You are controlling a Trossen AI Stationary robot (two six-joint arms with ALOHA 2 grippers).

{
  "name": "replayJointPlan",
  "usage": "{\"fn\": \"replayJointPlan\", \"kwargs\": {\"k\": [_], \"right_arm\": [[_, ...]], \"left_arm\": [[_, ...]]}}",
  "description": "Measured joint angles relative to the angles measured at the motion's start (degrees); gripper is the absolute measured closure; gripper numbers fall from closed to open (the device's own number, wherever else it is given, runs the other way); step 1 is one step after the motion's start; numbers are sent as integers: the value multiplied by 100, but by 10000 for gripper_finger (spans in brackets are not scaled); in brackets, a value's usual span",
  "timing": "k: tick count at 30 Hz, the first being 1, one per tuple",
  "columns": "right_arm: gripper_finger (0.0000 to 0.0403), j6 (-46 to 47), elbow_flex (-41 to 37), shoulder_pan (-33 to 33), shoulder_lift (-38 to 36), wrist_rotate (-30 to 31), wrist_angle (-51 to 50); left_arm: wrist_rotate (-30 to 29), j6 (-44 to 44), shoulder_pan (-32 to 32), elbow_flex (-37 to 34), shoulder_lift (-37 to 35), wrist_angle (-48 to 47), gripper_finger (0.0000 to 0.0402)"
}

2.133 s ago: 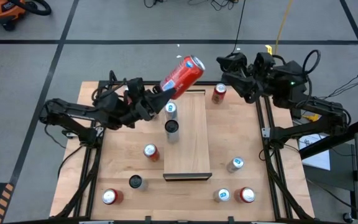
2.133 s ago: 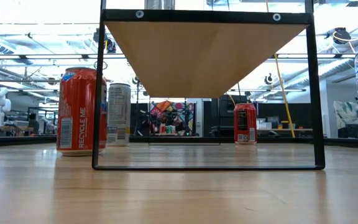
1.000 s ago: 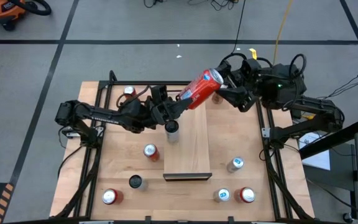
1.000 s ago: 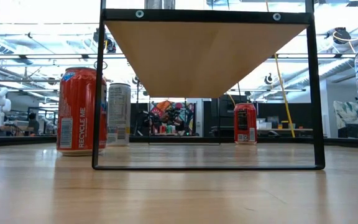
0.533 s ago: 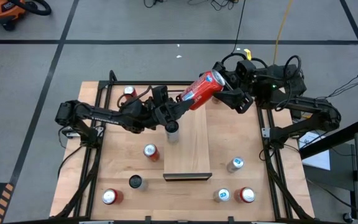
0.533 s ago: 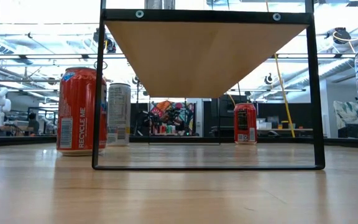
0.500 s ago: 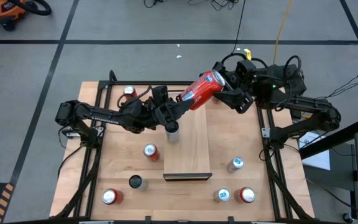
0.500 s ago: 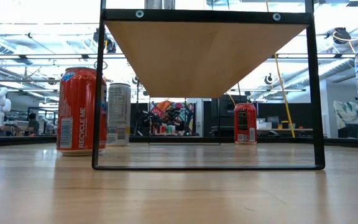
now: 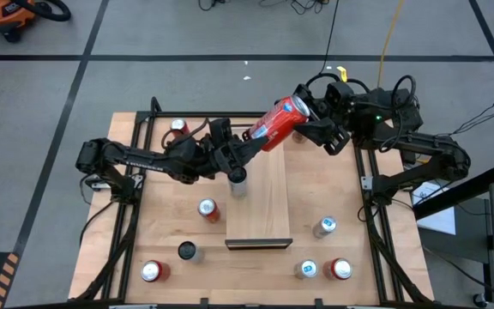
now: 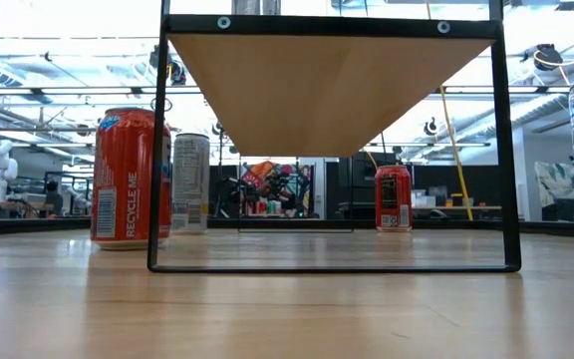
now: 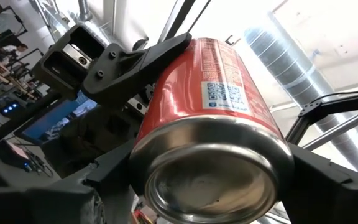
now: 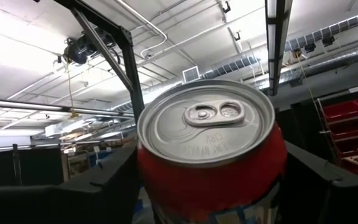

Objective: Place canned beverage on shelf
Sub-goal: Put the top right orange soda can on the shelf

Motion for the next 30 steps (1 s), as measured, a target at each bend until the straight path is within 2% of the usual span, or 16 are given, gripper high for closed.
{"fn": "replayJointPlan", "kwargs": {"k": [7,13,25,30], "right_arm": [[128,20,-9,-2,-57,6,-54],[129,133,-9,-134,-185,-6,-189],[129,-7,-7,-406,-721,-64,-1109],[129,-5,-7,-573,-896,15,-1825]], "left_arm": [[-442,749,-58,-2,0,-20,43],[-651,768,-36,0,0,-38,6],[-1159,1483,-31,-4,-247,-96,4],[-1455,1512,-35,-4,-652,-1130,4]]}}
